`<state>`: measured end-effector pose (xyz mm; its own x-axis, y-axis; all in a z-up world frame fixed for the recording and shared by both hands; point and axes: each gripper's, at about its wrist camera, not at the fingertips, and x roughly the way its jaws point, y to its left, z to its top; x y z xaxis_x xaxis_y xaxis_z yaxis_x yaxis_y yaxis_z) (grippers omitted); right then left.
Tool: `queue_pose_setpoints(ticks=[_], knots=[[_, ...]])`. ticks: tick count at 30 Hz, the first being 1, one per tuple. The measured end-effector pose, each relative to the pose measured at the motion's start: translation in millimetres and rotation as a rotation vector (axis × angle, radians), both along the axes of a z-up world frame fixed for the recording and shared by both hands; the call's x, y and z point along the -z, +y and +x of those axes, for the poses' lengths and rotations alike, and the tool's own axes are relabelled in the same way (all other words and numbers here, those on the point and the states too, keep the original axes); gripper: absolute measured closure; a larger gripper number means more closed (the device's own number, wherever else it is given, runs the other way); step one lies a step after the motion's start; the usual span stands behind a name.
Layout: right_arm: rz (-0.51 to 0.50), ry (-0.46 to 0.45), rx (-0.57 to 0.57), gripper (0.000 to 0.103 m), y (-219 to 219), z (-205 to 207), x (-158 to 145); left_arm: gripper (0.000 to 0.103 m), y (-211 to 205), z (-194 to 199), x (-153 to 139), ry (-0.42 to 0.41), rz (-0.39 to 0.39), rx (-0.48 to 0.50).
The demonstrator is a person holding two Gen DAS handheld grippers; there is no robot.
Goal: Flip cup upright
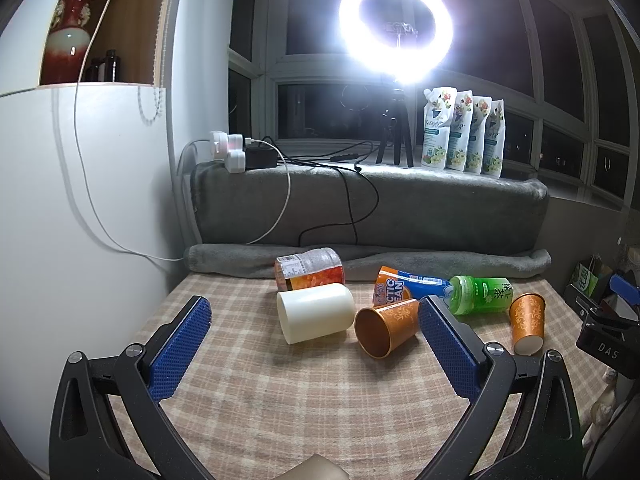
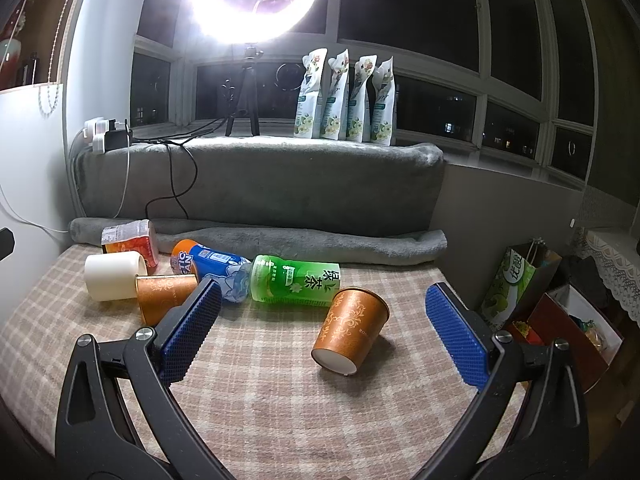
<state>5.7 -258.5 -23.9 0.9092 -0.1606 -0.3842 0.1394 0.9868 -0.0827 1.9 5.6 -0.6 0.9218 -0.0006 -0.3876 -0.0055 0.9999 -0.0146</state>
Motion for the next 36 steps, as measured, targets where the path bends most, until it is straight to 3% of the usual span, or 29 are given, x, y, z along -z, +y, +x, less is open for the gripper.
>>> queue_pose_setpoints(ticks=[36], knots=[[0.001,0.007,-0.003,0.000,-0.2,2.2,1.9,0.001,1.8,1.1,1.0,0.003,0.006,-0.011]])
